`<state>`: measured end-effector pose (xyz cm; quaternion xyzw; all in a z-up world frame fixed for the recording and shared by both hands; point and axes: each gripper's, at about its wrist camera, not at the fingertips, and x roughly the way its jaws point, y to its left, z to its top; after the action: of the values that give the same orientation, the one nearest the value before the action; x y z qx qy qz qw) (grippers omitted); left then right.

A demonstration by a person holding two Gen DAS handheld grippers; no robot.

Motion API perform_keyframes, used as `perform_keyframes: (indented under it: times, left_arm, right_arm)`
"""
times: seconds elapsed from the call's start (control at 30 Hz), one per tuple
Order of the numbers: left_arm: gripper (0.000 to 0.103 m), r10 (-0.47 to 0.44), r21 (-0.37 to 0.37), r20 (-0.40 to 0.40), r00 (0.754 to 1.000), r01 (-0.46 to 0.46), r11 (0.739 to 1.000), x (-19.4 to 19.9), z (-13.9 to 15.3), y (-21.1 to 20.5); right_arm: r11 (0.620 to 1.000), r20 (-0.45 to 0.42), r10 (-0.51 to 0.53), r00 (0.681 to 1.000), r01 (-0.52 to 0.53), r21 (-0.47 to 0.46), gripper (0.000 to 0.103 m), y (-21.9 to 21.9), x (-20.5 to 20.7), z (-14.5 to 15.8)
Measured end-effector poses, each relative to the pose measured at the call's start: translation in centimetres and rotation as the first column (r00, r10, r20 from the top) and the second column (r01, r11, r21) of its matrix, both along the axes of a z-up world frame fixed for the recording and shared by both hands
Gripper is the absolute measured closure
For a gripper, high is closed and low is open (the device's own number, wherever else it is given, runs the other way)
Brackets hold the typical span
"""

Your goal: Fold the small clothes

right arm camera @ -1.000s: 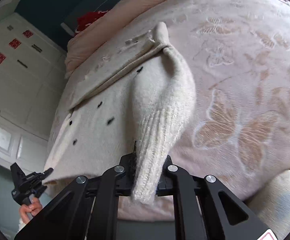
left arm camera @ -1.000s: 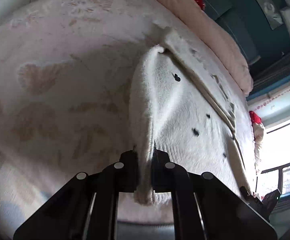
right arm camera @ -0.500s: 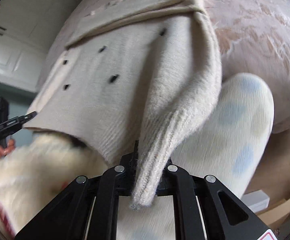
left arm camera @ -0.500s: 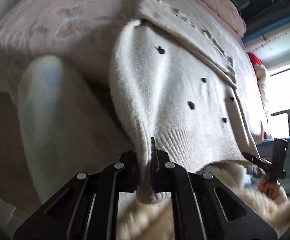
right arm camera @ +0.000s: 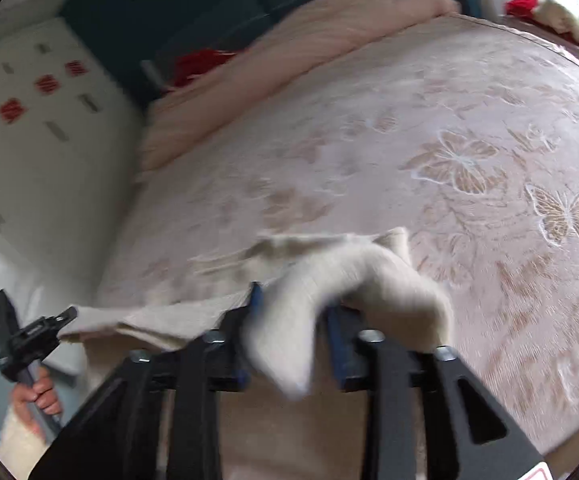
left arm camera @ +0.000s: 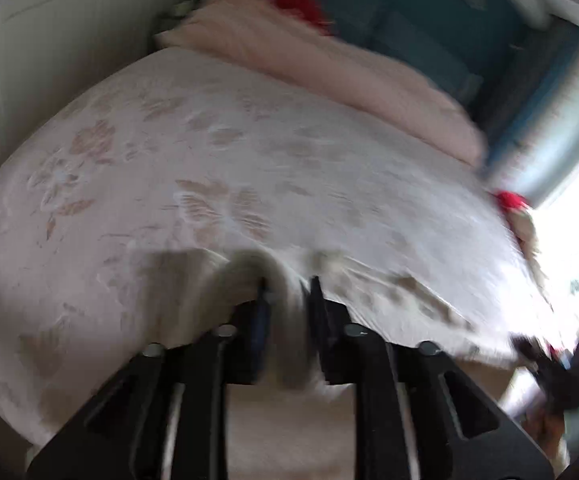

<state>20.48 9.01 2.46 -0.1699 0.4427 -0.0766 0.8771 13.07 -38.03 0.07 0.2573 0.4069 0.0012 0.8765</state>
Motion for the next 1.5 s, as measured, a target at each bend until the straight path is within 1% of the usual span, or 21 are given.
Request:
perform_keyframes:
  times: [0.07,0.1,0.17,0.2,0.33,0.47,0.5,0.53,0.57,0.63,0.73,0.8,0.83,0.93,1.0,1.1,1.2,1.27,1.37,1.47,1.5]
  left_arm:
    - [0.063,0.060,-0.023,-0.063,0.996,-0.062,0.998,1.3,-2.3,1.2]
    - [0.059,0.068,-0.067,-0.066,0.996,-0.072,0.995,1.3,-2.9,2.1]
    - [0.031,0.076,-0.058,-0.045,0.996,-0.079,0.995,1.2,-3.0,3.0]
    - [0.026,0.077,-0.034,-0.027,0.997,-0.078,0.996,0.5,-3.2,3.4]
    - [0.025,0.000,0.067,-0.029,1.000,0.002,0.998,0.7,-5.0,2.3]
    - [0.028,-0.041,0.095,-0.112,0.993,0.051,0.994,2.4,-7.9,-0.1]
    - [0.038,-0.039,0.106,-0.138,0.990,0.054,0.993,2.8,-8.7,-0.5]
    - [0.070,-0.039,0.114,-0.167,0.985,0.059,0.992,3.5,-9.3,-0.7]
    - [0.093,-0.041,0.121,-0.207,0.977,0.067,0.990,4.3,-10.0,-0.9]
    - [0.095,-0.032,0.109,-0.183,0.983,0.053,0.993,4.4,-9.0,-0.8]
    - [0.095,-0.035,0.086,-0.056,0.998,0.040,0.995,3.9,-3.9,0.2]
    - [0.095,-0.016,0.077,-0.033,0.999,0.018,0.997,4.0,-2.4,0.8]
    - [0.095,0.001,0.097,-0.032,0.999,0.002,0.995,4.2,-2.5,1.0]
    - [0.095,0.041,0.224,-0.110,0.993,-0.015,0.974,5.7,-6.3,0.7]
    - [0.093,0.057,0.197,-0.244,0.968,-0.008,0.980,6.3,-10.9,1.1]
    - [0.088,0.052,0.217,-0.150,0.987,-0.019,0.976,4.7,-9.4,0.8]
    - [0.084,0.010,0.234,-0.059,0.998,0.004,0.972,2.5,-5.6,-0.2]
    - [0.068,-0.011,0.233,-0.014,1.000,0.014,0.972,0.8,-4.1,-1.3]
    - [0.064,-0.041,0.178,-0.052,0.998,0.050,0.983,-1.4,-5.1,-3.2]
    - [0.064,-0.025,0.183,-0.179,0.983,0.059,0.981,-3.1,-10.2,-3.6]
    - [0.063,-0.025,0.168,-0.161,0.987,0.052,0.984,-3.9,-10.7,-3.2]
  right_arm:
    - [0.999,-0.020,-0.039,0.999,0.039,-0.027,0.060,-0.1,1.0,-1.1]
    - [0.999,-0.006,-0.046,0.999,0.045,-0.028,0.048,-0.2,0.6,-1.5]
    - [0.996,0.027,-0.057,0.998,0.059,-0.063,0.031,-0.4,-0.6,-1.3]
    - [0.994,0.045,-0.057,0.997,0.061,-0.086,0.028,-0.3,-1.4,-1.3]
    - [0.983,-0.021,-0.055,0.998,0.051,-0.175,0.025,-0.6,-0.2,-3.4]
    - [0.987,-0.094,-0.100,0.991,0.087,-0.138,0.025,-1.7,2.1,-6.1]
    - [0.987,-0.114,-0.108,0.988,0.093,-0.129,0.035,-1.8,2.7,-6.8]
    - [0.991,-0.131,-0.096,0.987,0.082,-0.109,0.051,-1.7,3.3,-7.4]
    - [0.992,-0.165,-0.088,0.982,0.071,-0.108,0.094,-1.5,3.9,-7.8]
    - [0.994,-0.143,-0.089,0.986,0.079,-0.076,0.094,-1.6,4.0,-6.5]
    - [0.996,0.033,-0.086,0.996,0.087,-0.029,0.096,-2.0,2.8,-0.8]
    - [0.996,0.088,-0.079,0.993,0.082,-0.036,0.096,-2.2,2.8,0.9]
    - [0.995,0.069,-0.084,0.994,0.088,-0.051,0.096,-2.5,3.4,0.3]
    - [0.990,-0.127,-0.109,0.986,0.096,-0.101,0.096,-3.5,5.9,-6.3]
    - [0.993,-0.242,-0.116,0.963,0.103,-0.062,0.096,-4.2,6.5,-10.7]
    - [0.987,-0.152,-0.154,0.976,0.146,-0.068,0.086,-3.9,5.2,-7.1]
    - [0.979,-0.027,-0.113,0.993,0.107,-0.173,0.086,-1.3,2.9,-2.0]
    - [0.982,-0.006,-0.037,0.999,0.035,-0.187,0.086,1.6,1.6,-0.9]
    - [0.984,-0.062,0.053,0.997,-0.062,-0.165,0.086,5.4,0.6,-3.3]
    - [0.974,-0.224,0.091,0.970,-0.134,-0.185,0.086,8.0,0.3,-9.4]
    - [0.975,-0.186,0.079,0.979,-0.115,-0.192,0.087,8.1,-0.7,-9.4]
